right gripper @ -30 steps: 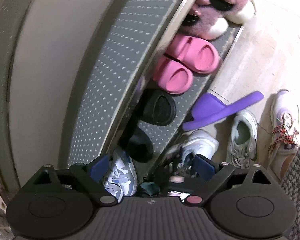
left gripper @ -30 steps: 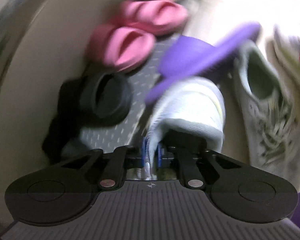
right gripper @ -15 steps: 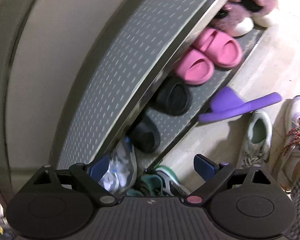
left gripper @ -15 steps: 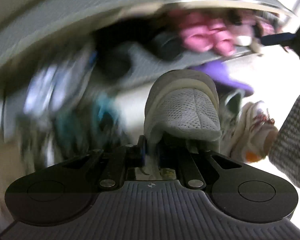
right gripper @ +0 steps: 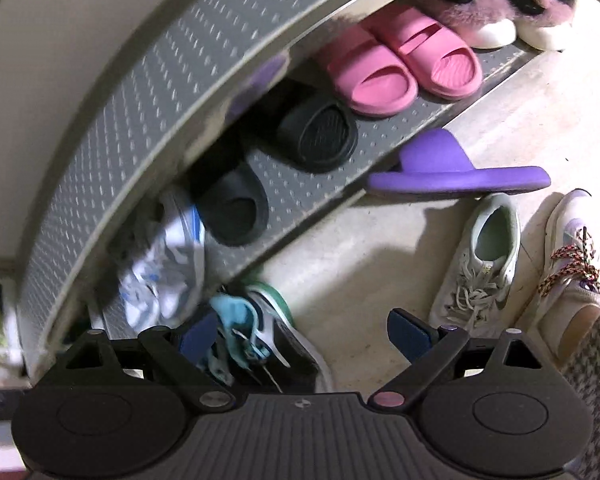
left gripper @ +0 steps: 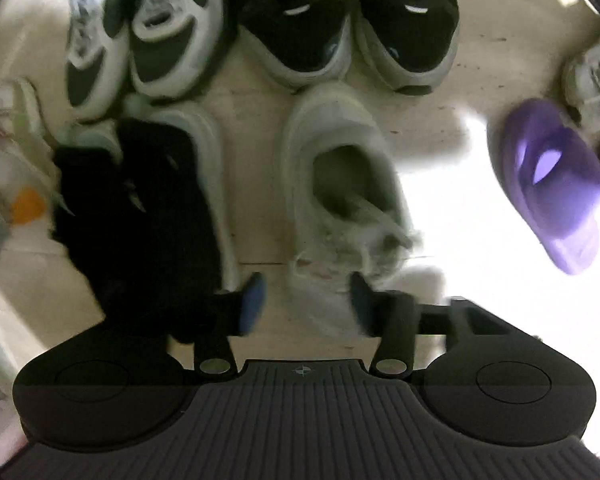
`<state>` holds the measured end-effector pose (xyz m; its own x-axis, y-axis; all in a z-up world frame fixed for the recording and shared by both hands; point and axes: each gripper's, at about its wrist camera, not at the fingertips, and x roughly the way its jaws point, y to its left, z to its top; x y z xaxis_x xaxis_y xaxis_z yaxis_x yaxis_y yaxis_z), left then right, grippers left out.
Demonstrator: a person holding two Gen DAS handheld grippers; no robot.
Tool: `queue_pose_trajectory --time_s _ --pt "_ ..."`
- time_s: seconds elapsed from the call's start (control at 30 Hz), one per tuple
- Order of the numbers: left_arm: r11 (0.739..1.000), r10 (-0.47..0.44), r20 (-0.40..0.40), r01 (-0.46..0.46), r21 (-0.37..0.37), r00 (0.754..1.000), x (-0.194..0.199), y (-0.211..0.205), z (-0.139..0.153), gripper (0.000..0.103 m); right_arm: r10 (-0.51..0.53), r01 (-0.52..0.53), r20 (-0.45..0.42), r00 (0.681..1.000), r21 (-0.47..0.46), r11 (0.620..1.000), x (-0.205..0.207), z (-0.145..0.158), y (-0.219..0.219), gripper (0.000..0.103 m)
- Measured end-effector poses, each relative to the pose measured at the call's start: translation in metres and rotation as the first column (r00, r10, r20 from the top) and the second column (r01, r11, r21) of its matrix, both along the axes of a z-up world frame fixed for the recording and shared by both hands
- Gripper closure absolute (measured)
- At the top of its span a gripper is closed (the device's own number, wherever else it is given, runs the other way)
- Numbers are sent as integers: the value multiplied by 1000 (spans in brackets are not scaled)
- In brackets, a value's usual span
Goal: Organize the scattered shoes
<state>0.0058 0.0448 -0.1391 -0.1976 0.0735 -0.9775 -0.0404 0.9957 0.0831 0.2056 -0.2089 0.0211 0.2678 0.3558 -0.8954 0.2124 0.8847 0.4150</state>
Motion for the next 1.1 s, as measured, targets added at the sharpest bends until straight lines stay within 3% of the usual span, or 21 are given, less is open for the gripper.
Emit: queue_pose_trajectory --time_s 0.07,0.2,0.3,0.4,0.43,0.5,0.57,0.67,0.73,0.83,0.93,1.1 --pt "997 -75 79 74 18 994 -2 10 41 27 119 -119 -2 993 -24 993 -9 -2 19 10" --pt "991 -134 216 136 5 967 -13 35 112 19 349 -350 -34 936 -9 937 -42 -14 70 16" --pt "993 -105 272 113 -15 957 -22 49 123 16 474 -469 -84 876 73 880 -75 -41 109 36" --pt "999 -14 296 26 -37 955 -26 66 103 20 592 -585 -141 793 91 806 -107 -79 148 38" --pt "999 11 286 1 -42 958 -25 69 98 26 628 -626 -154 763 67 777 -115 -88 159 38" --pt "996 64 276 -47 -71 959 -21 80 91 26 676 -691 -209 706 5 723 -135 -115 182 38" --pt "996 67 329 -40 -86 942 -13 88 98 20 651 -670 -229 724 -12 742 -146 -135 190 43" --pt "999 41 372 -33 -28 928 -8 93 105 19 553 -573 -261 792 -1 820 -147 -160 192 44" --pt "999 35 374 -35 -8 927 -5 96 106 19 531 -551 -278 801 5 834 -149 -167 196 44" --pt "998 52 355 -43 -35 933 -3 98 101 19 497 -518 -304 813 13 855 -151 -178 203 45" --pt "999 44 342 -35 -32 939 -2 95 95 19 463 -484 -330 822 21 875 -154 -188 210 70" --pt "1000 18 329 -16 -10 944 3 90 89 19 405 -426 -374 834 30 904 -158 -206 221 72"
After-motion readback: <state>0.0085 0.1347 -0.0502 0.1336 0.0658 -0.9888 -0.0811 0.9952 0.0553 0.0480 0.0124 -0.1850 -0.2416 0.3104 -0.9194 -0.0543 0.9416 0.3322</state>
